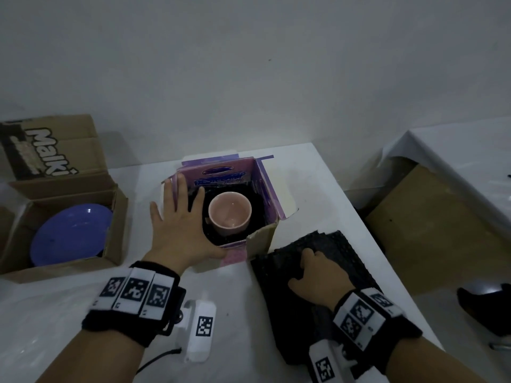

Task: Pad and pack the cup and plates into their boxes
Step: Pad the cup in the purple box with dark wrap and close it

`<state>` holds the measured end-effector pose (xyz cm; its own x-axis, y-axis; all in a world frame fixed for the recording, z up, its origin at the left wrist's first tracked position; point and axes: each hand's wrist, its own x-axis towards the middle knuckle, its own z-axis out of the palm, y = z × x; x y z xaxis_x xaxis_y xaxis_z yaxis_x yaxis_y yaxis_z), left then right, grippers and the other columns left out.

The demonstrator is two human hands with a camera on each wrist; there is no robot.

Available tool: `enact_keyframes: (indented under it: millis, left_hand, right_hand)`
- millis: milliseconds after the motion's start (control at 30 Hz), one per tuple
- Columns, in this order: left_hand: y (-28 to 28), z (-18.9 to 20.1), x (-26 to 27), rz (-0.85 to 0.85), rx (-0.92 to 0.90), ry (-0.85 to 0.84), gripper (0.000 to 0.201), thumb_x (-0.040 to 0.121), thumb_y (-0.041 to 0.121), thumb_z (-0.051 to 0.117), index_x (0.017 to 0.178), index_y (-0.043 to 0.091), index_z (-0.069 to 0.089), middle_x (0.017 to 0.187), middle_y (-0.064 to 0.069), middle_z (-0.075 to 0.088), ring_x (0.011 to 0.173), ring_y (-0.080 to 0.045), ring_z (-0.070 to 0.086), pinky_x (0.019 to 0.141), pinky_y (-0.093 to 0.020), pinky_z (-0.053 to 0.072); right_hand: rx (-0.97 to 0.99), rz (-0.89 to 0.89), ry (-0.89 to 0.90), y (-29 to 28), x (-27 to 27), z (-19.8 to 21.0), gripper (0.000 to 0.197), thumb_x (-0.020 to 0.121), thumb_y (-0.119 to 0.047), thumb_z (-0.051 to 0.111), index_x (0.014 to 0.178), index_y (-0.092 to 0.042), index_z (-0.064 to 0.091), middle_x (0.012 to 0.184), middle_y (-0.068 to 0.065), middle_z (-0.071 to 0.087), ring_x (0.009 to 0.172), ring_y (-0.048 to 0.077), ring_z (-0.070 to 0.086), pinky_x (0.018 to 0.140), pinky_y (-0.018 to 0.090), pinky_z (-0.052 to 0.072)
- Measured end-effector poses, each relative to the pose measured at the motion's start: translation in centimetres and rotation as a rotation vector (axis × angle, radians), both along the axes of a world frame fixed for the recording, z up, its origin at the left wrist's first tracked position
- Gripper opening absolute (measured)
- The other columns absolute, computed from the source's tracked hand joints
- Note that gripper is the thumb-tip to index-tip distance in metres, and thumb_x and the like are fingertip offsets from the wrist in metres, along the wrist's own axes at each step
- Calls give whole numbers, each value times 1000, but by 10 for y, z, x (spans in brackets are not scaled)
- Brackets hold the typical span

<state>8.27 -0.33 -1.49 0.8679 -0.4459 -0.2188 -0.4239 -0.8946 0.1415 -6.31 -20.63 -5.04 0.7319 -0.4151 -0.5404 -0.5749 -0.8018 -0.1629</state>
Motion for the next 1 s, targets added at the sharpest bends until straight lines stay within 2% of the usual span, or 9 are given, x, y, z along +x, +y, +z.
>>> enact_keyframes:
  millis: [100,167,300,433,600,733,800,867,1000]
  left_hand:
    - [1,-2,-1,-20,6,-17,134,51,80,64,150,24,-7,150,-9,-37,135,-29,-39,113,-61,-5]
    - [4,-1,1,-37,10,18,139,47,83,63,150,26,-11,149,-8,-38,132,-28,-42,113,-61,-8]
    - [7,4,5,-32,-47,124,145,39,88,61,148,30,-16,149,-4,-40,128,-24,-47,110,-58,-15]
    - [7,5,5,14,-166,167,134,44,94,45,149,31,-11,153,0,-32,133,-20,-43,111,-53,-15]
    - [5,-2,13,164,-562,63,74,91,58,38,151,25,11,160,1,-1,147,-19,-7,119,-48,4]
    - [3,-8,23,265,-977,38,46,101,30,33,147,23,28,157,2,21,144,-14,18,118,-30,14]
    - [4,-14,26,340,-1103,116,45,101,40,26,144,28,34,152,3,33,140,-12,29,118,-33,19]
    - [5,-22,29,391,-1290,233,48,96,58,21,135,42,44,139,9,50,130,-8,43,115,-39,28]
    - [8,-34,33,423,-1533,403,63,85,73,20,133,43,47,137,11,52,132,-12,44,114,-44,27]
  right_hand:
    - [-1,-26,-2,5,-3,0,97,65,-79,57,133,-15,32,133,8,40,117,29,47,91,42,48]
    - [-68,17,7,15,-7,-2,104,63,-78,59,138,-14,25,137,9,34,124,30,39,94,41,44]
    - [-127,100,-5,27,-12,-4,69,82,-47,58,133,-12,26,133,11,34,122,30,37,90,36,45]
    - [-43,49,-52,15,-7,13,23,92,-29,44,106,-11,49,114,10,56,100,26,57,74,30,44]
    - [-96,-44,-209,-22,8,66,24,92,-18,41,104,-8,59,101,14,65,85,30,59,66,28,39]
    - [-340,77,-671,-26,31,124,27,92,-16,38,109,-6,57,68,5,55,54,19,47,48,24,28]
    - [-336,199,-981,-6,49,139,41,89,-12,38,126,-11,55,97,10,68,76,26,64,62,23,45]
    - [-343,374,-1088,19,72,129,49,82,-9,44,130,-10,55,127,12,61,110,28,63,84,34,52]
    - [-253,648,-724,58,109,76,49,89,-22,40,136,-12,48,145,12,44,130,36,45,103,52,41]
